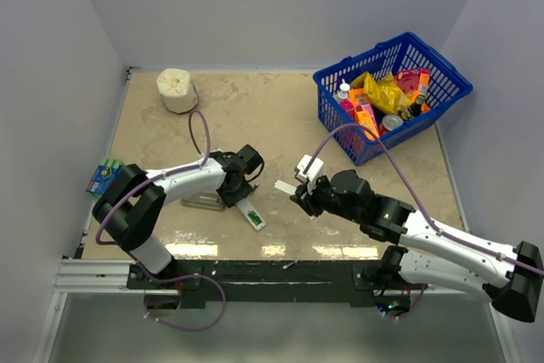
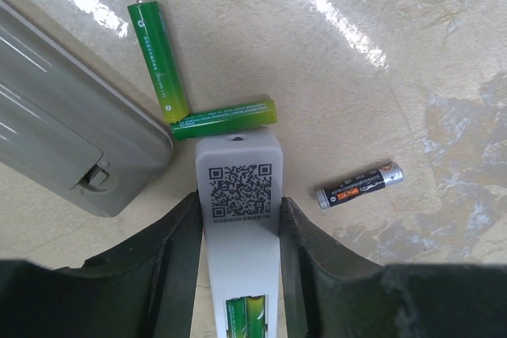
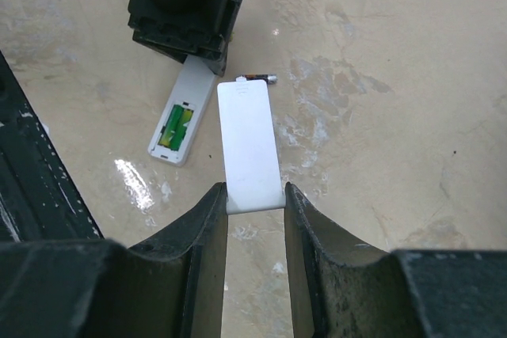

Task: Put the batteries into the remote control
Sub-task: Adjust the remote control at the center of the board, then load the battery cover into the remote control.

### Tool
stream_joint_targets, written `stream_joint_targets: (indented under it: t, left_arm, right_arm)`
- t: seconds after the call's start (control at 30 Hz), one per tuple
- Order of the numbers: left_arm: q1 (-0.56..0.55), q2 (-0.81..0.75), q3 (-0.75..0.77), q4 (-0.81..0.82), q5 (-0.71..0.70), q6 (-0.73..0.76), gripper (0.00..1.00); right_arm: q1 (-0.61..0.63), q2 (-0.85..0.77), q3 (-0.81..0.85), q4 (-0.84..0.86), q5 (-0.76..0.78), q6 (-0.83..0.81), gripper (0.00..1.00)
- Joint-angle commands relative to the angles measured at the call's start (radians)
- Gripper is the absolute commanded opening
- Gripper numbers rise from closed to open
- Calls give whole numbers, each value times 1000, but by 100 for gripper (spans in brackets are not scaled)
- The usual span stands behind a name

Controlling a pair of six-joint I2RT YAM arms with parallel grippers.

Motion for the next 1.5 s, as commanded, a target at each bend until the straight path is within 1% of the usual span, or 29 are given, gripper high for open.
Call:
stream_joint_targets:
  t: [0.0,0.07,0.17,0.2,0.27,0.3,0.33,0.37,0.47,0.5,0.53,0.57,0.63,0.7,0.73,0.8,0.83,0.9,0.93,0.97,1.0,1.03,1.13,1.23,1.33,1.47]
  left_arm:
    - [78,56,7,107,-134,47,11]
    - [92,57,21,118,-133,62,11]
    - [98,68,46,115,-122,81,15]
    - [98,66,49,115,-114,85,22]
    - [99,50,46,116,-93,88,30]
    - [98,39,43,121,-84,91,39]
    - [99,28,32,126,-73,94,43]
    - [99,-2,27,135,-56,104,53]
    - [98,-71,3,147,-25,128,63]
    - [98,-90,-3,146,-22,134,70]
    - [98,-111,-9,144,-19,154,74]
    - [99,-151,-12,144,-15,168,80]
    - [99,-196,-15,141,-21,221,85]
    - [106,-263,-20,146,-41,274,87]
    - [121,-286,-25,170,-45,345,87]
    - [147,-348,-49,208,-32,425,87]
    - [177,-366,-61,265,-25,515,87]
    - [216,-421,-109,337,31,613,89]
    - [263,-437,-126,398,60,684,90]
    - [285,-464,-144,431,114,721,91]
    - [308,-474,-166,454,137,754,92]
    - [345,-478,-175,480,151,810,92]
    - [354,-492,-189,515,147,933,93]
    - [354,-523,-227,575,154,1024,94]
    - [351,-553,-270,613,156,1058,95]
    - [331,-561,-318,647,128,1055,95]
  right_arm:
    - [3,21,-24,100,-43,82,4]
    - [3,29,-41,140,-47,111,4]
    - [4,61,-79,210,-61,162,4]
    - [6,82,-100,231,-66,177,4]
    - [14,102,-124,293,-57,218,3]
    - [26,131,-142,313,-40,229,3]
    - [35,144,-147,327,-28,240,3]
    - [46,162,-148,349,-5,257,3]
    - [101,236,-150,390,71,289,4]
    - [130,254,-151,404,87,300,4]
    - [145,294,-151,419,123,309,4]
    - [161,310,-148,438,143,332,4]
    - [198,352,-139,452,183,349,4]
    - [222,379,-124,458,242,372,4]
    - [228,388,-119,456,258,383,5]
    - [239,423,-104,446,307,421,5]
    - [244,435,-99,446,319,430,5]
    - [263,469,-87,453,354,453,6]
    - [271,481,-82,458,361,458,6]
    - [277,491,-64,458,368,470,6]
    - [291,517,-53,456,390,476,7]
    - [297,529,-42,453,394,481,7]
    - [317,576,4,430,433,510,7]
    - [323,598,37,393,460,548,7]
    - [333,619,60,354,480,588,7]
    - [348,643,102,285,508,645,8]
